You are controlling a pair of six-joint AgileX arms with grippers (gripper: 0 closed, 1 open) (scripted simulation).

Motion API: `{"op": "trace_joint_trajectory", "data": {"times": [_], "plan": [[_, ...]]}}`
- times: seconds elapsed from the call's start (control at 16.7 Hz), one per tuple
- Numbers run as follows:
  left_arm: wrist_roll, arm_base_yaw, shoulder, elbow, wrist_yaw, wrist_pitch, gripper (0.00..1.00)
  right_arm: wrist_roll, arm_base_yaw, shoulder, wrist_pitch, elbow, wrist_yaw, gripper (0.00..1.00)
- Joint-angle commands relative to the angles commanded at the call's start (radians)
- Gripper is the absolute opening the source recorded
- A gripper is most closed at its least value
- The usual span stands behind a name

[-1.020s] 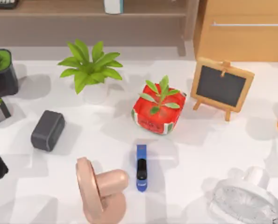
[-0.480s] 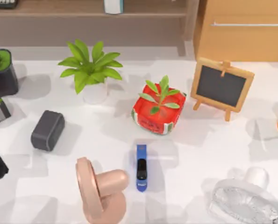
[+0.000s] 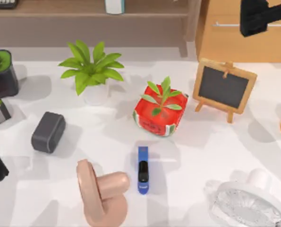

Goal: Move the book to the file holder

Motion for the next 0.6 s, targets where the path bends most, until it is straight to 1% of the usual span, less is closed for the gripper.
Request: {"op": "trace_joint_trajectory", "data": {"times": [0.36,0.6], "plan": [[0.000,0.000,0.000,0.000,0.000,0.000,1.00,0.029,0.188,0.721,0.154,0.571,0.248,1.00],[0.000,0.000,0.000,0.000,0.000,0.000,1.00,0.073,0.262,1.076,0.254,0.867,0.400,1.00]]}}
